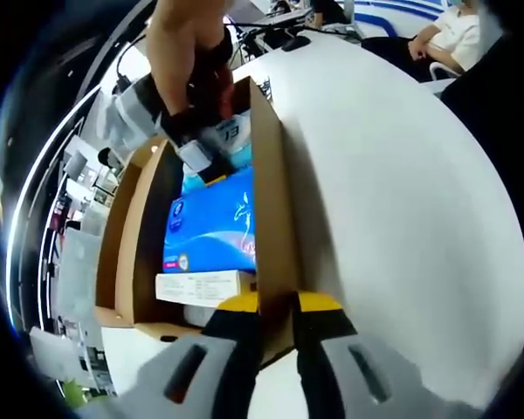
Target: Operate the shoe box by opening the lid, removing the specified soft item, and placing it in the target area until the item is outside and the box remains undamaged.
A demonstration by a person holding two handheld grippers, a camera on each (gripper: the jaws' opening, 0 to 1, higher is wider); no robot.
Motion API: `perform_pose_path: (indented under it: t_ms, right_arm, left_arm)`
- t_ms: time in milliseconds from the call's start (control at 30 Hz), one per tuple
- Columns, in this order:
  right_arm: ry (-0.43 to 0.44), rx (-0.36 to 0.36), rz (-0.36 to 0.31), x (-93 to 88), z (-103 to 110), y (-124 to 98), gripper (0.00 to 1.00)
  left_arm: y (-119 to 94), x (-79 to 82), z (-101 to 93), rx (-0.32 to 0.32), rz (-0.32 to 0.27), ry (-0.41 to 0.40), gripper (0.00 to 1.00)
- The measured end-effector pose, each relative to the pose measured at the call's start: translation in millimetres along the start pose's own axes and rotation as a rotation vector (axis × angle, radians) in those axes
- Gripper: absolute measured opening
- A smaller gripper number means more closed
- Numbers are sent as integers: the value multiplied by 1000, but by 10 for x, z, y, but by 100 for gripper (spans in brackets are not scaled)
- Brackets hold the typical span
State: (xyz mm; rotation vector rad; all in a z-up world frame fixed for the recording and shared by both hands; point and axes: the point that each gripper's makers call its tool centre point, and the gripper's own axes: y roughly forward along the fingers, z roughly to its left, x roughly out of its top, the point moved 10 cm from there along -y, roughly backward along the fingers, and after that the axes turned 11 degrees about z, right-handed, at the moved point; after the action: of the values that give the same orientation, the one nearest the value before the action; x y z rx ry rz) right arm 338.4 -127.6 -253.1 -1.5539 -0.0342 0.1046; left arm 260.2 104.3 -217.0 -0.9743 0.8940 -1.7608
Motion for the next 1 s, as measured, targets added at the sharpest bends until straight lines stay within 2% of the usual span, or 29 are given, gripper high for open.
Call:
perform_pose_path:
  t_ms: [367, 700, 733, 833, 1000]
  right_arm:
    - [5, -13, 8, 0, -3, -21, 71]
    - [1, -23, 8, 135, -90, -140, 67]
    - [1, -25, 8, 226, -139, -153, 66]
    - [-5, -32, 11, 311, -176, -178, 64]
    - [-10, -44, 10, 266, -147, -197, 64]
  left_arm:
    - [-4, 4, 2, 0, -2, -3, 12]
    - [-15, 11, -3, -6, -13, -7, 12]
    - [-16, 13, -5, -5, -11, -5, 12]
    - [-18, 14, -4, -5, -11, -7, 12]
    - [-6, 18, 5, -6, -12, -5, 12]
